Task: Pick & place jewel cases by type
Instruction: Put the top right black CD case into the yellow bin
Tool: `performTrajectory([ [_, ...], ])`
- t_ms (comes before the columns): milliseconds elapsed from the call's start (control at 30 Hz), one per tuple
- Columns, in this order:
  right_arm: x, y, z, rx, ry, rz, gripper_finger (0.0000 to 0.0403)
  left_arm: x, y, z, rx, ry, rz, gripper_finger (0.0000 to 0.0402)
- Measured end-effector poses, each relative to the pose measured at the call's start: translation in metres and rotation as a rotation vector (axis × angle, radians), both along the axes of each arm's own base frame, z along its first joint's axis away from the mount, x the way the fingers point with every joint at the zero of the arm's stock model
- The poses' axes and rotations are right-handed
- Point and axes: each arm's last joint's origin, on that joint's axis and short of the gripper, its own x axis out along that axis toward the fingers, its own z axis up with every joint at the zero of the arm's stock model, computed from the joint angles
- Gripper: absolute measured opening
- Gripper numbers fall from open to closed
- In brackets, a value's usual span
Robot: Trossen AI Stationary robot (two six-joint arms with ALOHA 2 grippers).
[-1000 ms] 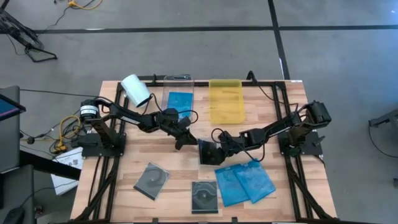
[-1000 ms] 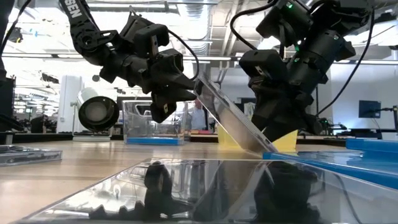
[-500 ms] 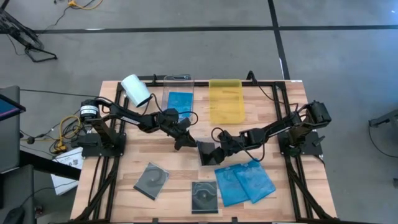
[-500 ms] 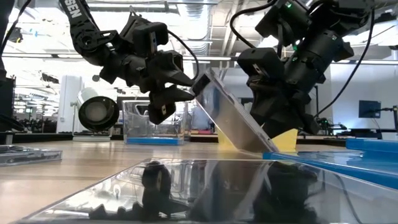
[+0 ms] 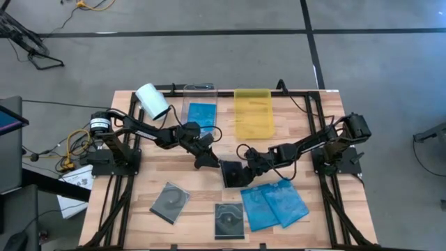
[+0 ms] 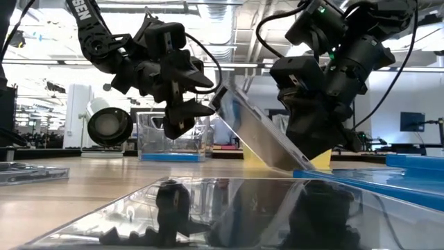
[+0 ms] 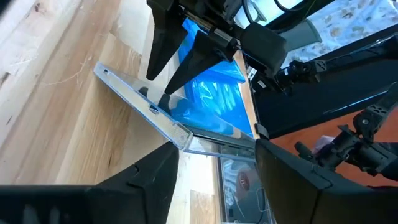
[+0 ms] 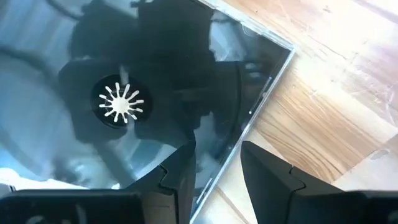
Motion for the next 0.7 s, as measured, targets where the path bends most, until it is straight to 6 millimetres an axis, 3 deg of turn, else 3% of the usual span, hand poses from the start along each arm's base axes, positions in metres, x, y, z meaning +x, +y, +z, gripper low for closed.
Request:
performTrajectory([
  [700, 0.004, -0.0001, 0.003, 0.005, -0.053, -0.038, 0.012, 0.0005, 0.0017, -0.0008, -0.176, 0.114, 0.134, 0.0234],
])
